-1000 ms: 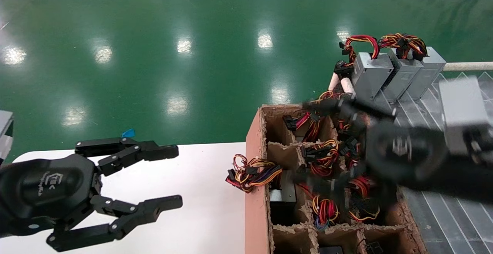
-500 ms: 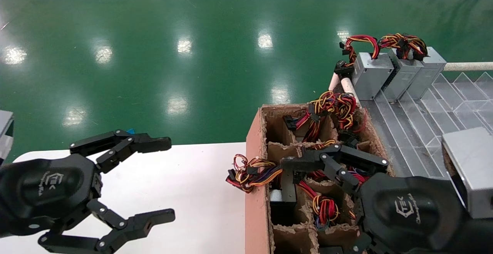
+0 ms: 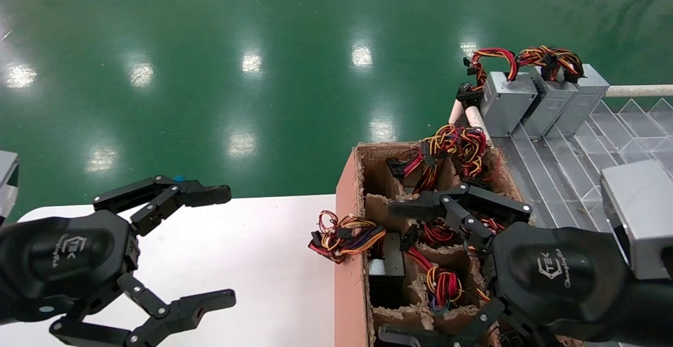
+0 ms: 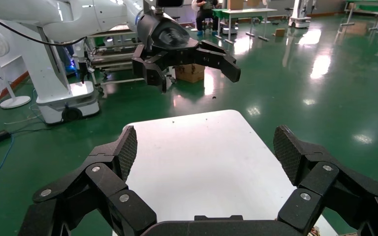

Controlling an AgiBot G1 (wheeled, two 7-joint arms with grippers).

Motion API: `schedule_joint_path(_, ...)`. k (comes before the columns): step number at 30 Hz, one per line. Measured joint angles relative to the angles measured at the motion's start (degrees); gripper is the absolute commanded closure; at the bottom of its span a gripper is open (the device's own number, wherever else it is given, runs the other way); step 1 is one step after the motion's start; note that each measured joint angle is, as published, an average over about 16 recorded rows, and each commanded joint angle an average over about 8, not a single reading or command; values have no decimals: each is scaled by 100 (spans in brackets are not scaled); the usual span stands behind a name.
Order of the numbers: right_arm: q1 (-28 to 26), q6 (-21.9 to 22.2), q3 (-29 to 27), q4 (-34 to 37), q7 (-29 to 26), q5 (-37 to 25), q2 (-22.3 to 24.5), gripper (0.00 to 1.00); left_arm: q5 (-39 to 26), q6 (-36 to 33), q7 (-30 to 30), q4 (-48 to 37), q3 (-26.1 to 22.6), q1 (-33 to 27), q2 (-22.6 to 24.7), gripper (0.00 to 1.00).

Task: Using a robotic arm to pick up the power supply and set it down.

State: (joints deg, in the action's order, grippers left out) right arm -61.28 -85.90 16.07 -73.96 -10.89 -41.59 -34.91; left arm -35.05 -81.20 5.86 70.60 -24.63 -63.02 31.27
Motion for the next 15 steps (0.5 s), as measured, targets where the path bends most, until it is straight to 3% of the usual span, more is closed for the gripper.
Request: schedule_joint_path(15,-26,21,-5,36,23,-25,-8,0,0,0,0,0,0,0,0,0)
